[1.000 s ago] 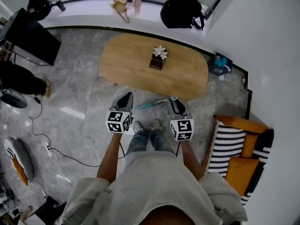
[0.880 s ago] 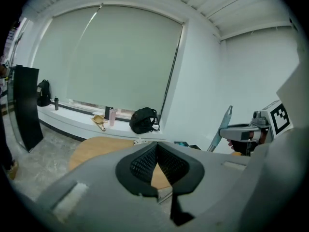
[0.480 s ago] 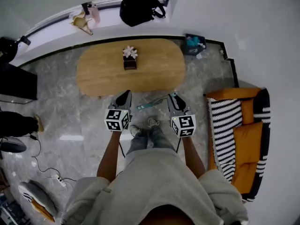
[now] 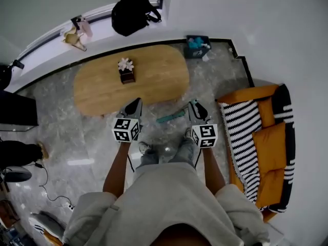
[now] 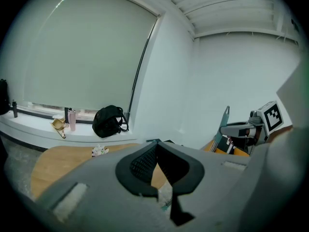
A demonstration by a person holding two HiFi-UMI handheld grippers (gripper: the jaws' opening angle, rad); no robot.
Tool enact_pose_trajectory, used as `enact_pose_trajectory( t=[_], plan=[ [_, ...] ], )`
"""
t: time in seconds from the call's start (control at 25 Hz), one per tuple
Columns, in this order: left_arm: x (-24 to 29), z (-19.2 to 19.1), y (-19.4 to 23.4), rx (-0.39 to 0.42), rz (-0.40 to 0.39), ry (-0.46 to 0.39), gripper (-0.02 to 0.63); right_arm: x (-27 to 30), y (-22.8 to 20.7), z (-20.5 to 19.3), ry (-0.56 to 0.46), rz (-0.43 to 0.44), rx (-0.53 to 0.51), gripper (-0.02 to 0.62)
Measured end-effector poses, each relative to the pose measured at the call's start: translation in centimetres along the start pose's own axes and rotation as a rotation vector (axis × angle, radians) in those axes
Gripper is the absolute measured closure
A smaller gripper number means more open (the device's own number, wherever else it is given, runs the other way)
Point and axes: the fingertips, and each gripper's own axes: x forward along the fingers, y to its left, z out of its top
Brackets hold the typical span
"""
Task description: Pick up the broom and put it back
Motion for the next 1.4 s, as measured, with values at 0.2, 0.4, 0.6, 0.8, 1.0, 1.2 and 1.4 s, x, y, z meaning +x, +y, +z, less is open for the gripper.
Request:
enact_pose_trajectory(
  t=[0.2, 0.4, 0.6, 0.8, 1.0, 1.2, 1.4],
  plan=[
    [3.2, 0.7, -2.7, -0.003, 0.045, -0.004, 0.603, -0.4, -4.1, -0.5, -0.009, 0.052, 0.0, 0.508],
    [7.8, 1.8, -8.3, 0.014, 0.083, -0.006, 0.603, -0.9, -9.1, -0.1, -0.033, 0.153, -0.006, 0.508],
    [11.0, 3.0, -13.2, 0.012, 0.138, -0.023, 0.603, -0.9, -13.5, 0.3, -0.044, 0.254, -0.021, 0.508],
    [11.4, 2.4, -16.2, -0.008, 0.231, -0.026, 0.603, -0.5, -16.5, -0.3, -0.035, 0.343, -0.031, 0.508],
    [10.3, 1.1, -17.7, -0.045, 0.318, -0.033, 0.603, 0.7, -17.0, -2.4, 0.012, 0.44, -0.068, 0.508],
    [8.7, -1.6, -17.6, -0.094, 0.351, -0.011, 0.603, 1.9, -16.7, -5.0, 0.076, 0.467, -0.071, 0.508],
    [8.0, -3.6, -16.0, -0.123, 0.364, 0.018, 0.603, 3.4, -15.1, -8.3, 0.149, 0.504, -0.085, 0.508]
  ],
)
